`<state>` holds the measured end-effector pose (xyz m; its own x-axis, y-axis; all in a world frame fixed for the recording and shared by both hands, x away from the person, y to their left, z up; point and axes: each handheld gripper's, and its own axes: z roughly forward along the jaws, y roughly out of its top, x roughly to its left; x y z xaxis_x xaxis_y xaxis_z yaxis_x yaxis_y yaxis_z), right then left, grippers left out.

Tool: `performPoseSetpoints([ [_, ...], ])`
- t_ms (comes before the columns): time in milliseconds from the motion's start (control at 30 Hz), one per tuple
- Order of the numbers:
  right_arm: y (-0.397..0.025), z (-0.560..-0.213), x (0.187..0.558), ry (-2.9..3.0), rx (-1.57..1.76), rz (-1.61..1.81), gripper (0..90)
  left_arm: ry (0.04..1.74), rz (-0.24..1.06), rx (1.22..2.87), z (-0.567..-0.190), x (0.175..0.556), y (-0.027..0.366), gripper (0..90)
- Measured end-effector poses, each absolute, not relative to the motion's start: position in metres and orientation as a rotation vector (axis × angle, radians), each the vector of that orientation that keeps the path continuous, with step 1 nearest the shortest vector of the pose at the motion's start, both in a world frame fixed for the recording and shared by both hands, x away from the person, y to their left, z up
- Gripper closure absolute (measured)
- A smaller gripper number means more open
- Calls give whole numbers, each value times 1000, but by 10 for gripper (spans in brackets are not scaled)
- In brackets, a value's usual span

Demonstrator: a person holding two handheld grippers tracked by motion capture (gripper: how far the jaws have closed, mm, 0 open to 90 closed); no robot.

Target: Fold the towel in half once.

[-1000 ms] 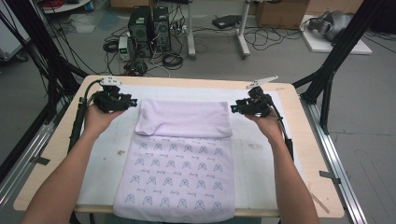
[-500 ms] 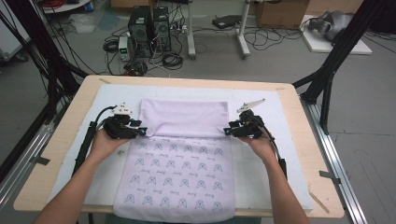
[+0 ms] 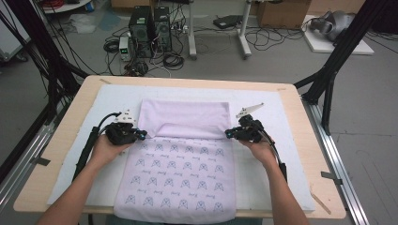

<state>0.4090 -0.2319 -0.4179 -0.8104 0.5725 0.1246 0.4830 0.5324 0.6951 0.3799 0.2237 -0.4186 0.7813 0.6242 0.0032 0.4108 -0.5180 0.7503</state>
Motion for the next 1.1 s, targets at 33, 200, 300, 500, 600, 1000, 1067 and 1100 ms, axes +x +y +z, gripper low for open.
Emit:
performPoseSetpoints([
  [33,-233,-416,408,2642,911,1157,861,763,350,2178,-418,378,225,871],
  [200,-236,-406,398,2626,858,1198,861,766,358,2162,-415,371,232,871],
  [300,-238,-405,392,2634,832,1178,860,782,355,2150,-415,368,239,873],
  [500,-243,-400,379,2609,797,1232,861,794,360,2084,-405,361,250,874],
  [600,-244,-391,370,2588,755,1280,860,774,372,2071,-397,351,252,874],
  [1000,-254,-388,294,2606,601,1337,861,692,394,2047,-393,270,265,873],
  [1067,-255,-389,281,2618,572,1354,840,672,381,2054,-393,257,266,872],
  [1100,-256,-390,276,2634,552,1372,777,652,375,2060,-393,251,267,868],
])
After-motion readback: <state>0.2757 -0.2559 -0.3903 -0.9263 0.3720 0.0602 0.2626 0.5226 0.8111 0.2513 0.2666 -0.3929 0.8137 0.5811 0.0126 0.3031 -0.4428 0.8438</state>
